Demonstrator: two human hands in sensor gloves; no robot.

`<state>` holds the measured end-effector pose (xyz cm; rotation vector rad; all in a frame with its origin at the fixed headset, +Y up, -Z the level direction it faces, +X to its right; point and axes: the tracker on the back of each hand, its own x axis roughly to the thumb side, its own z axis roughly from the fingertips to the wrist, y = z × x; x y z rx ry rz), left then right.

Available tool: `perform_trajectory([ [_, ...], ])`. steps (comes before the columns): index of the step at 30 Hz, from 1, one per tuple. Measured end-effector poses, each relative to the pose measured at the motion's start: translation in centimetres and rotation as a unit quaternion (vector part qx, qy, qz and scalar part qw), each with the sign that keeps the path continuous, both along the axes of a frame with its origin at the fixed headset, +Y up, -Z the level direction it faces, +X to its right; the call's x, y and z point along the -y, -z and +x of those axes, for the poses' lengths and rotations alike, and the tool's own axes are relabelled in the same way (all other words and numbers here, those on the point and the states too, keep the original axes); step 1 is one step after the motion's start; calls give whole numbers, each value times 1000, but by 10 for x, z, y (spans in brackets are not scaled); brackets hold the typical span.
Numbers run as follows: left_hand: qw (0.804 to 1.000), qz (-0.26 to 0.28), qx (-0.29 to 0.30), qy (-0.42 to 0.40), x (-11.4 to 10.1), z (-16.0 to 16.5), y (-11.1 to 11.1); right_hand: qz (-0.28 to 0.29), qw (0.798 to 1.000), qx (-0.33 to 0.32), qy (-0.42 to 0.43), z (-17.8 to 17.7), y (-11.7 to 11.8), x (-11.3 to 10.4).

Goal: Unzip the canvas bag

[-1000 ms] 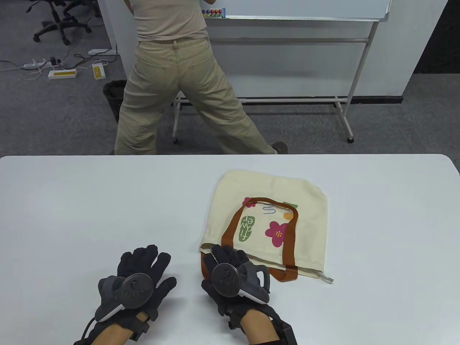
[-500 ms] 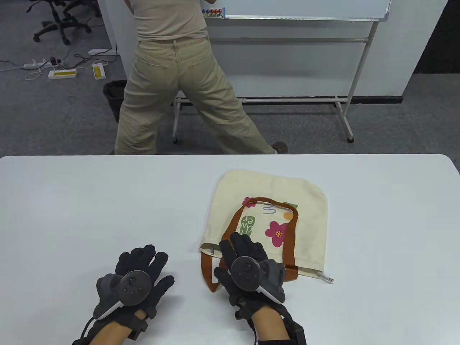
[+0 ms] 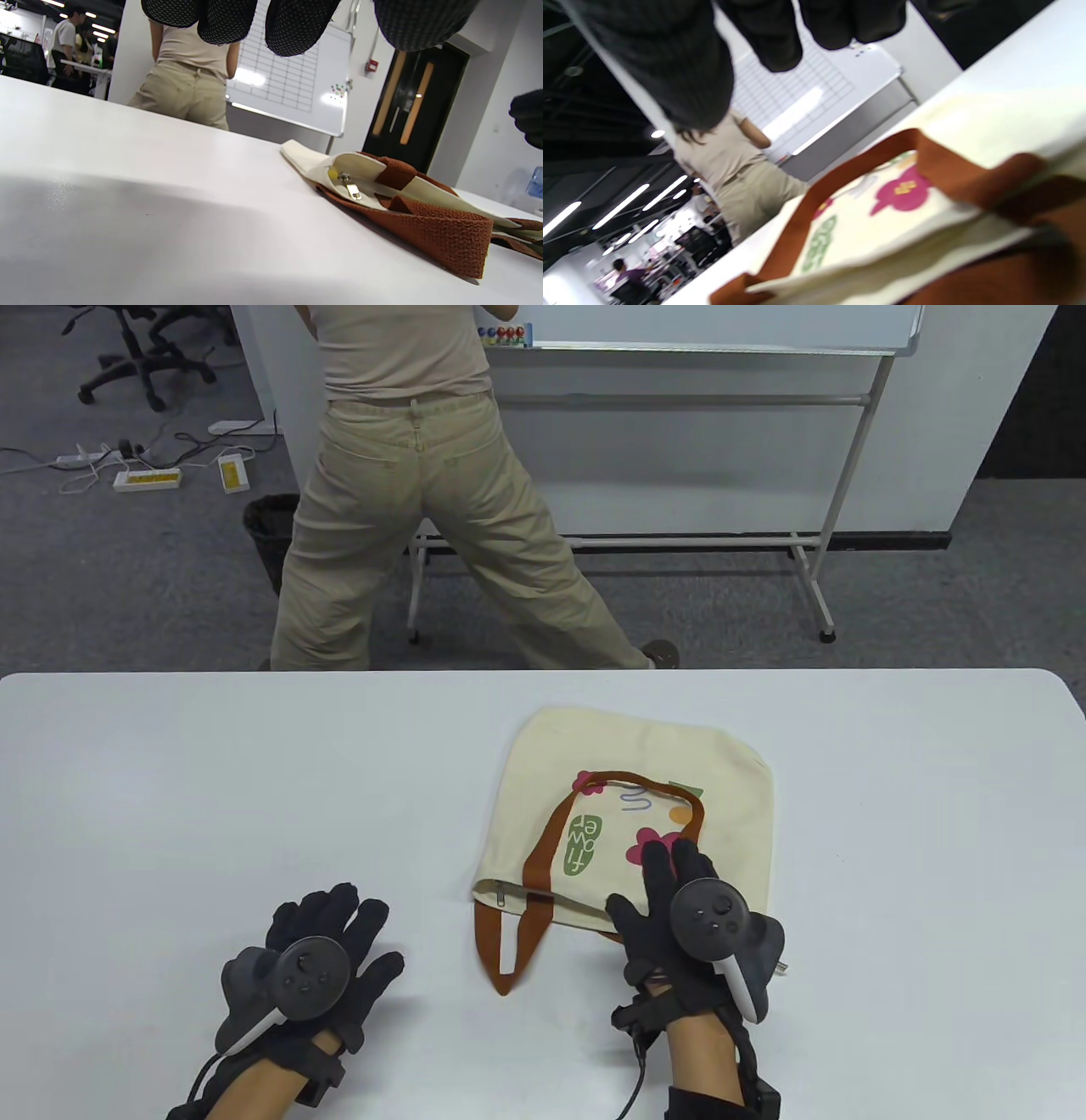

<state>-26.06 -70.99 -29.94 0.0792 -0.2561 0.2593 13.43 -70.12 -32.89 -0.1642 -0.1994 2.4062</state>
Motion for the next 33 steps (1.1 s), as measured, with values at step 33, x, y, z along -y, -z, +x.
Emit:
perform_trajectory([
  [33, 999, -28, -8, -16, 6, -5, 5, -151, 978, 146, -7, 75, 11, 56],
])
